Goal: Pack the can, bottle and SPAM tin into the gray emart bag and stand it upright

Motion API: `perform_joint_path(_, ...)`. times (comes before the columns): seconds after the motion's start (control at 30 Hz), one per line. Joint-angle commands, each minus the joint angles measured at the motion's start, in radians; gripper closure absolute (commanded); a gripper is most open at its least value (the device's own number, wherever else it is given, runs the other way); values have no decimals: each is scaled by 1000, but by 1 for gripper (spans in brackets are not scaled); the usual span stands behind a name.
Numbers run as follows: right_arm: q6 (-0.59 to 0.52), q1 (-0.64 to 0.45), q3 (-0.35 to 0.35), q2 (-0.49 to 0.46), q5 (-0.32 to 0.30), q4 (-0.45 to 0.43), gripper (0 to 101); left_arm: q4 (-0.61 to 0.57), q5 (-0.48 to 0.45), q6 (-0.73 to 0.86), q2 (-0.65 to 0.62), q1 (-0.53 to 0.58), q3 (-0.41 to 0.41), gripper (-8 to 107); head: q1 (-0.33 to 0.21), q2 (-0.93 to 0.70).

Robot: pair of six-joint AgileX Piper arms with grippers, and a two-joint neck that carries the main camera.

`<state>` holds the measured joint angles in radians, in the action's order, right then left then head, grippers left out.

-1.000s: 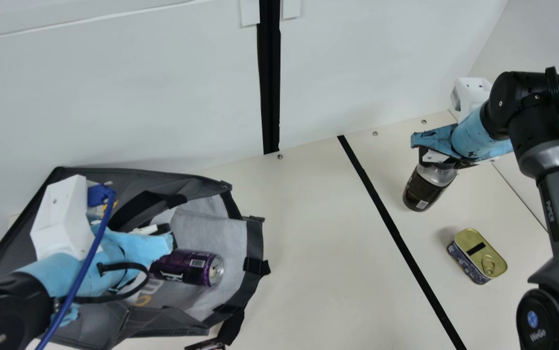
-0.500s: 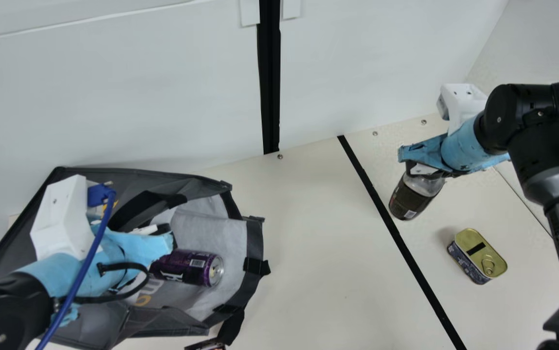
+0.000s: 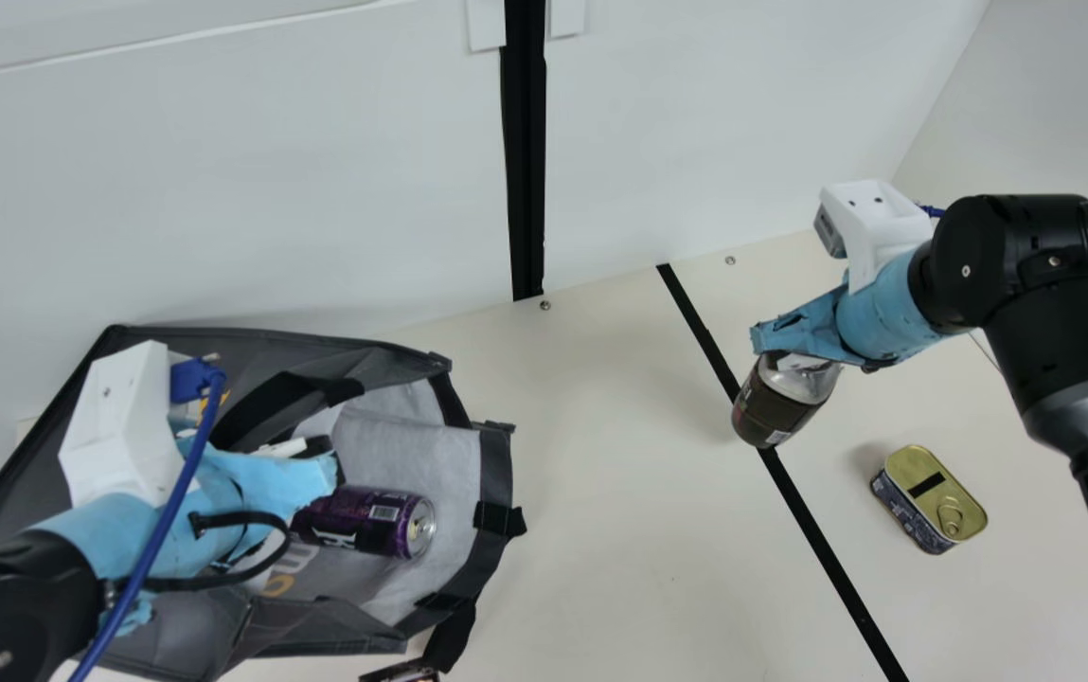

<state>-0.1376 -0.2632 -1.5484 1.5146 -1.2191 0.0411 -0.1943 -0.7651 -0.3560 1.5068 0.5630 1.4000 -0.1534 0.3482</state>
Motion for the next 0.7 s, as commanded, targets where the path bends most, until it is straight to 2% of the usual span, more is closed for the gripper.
perform_joint_path(0.0,-35,3,5,-7,-1,15,101,0,0,0,0,0,0,107,-21,1)
perform_joint_path(0.4,-250,15,53,-68,-1,124,101,0,0,0,0,0,0,107,-21,1)
perform_joint_path(0.67,-348,51,102,-113,-1,178,101,0,0,0,0,0,0,107,-21,1)
